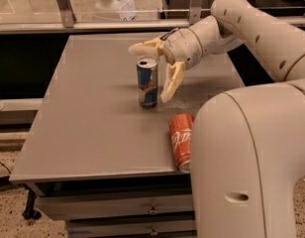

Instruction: Place redbull can upright

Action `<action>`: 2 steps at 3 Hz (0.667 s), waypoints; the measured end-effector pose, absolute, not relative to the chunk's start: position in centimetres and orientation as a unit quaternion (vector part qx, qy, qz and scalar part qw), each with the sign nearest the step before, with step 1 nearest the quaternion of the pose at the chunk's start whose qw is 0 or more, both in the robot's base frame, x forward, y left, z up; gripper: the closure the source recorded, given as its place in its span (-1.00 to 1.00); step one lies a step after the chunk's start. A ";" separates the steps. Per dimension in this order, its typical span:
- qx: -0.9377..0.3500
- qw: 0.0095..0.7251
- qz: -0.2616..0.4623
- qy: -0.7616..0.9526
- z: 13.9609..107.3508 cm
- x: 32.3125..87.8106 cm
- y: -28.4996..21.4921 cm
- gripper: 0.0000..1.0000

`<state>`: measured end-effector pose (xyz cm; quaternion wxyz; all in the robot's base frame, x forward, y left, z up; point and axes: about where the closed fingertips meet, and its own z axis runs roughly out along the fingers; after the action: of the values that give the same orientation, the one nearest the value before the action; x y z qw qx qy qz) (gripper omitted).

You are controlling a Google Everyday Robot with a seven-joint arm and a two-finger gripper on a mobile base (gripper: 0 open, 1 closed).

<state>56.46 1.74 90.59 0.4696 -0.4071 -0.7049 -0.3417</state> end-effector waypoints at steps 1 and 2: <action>-0.407 0.470 -0.341 -0.705 90.6 56.5 1.8 -1.00; -0.429 0.456 -0.365 -0.689 90.2 56.2 -2.6 -1.00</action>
Offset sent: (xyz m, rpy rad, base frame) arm -0.0397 -0.1509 -0.0040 0.0215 0.0831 -0.1357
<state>56.22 -2.64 90.15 0.4560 -0.4295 -0.6888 -0.3649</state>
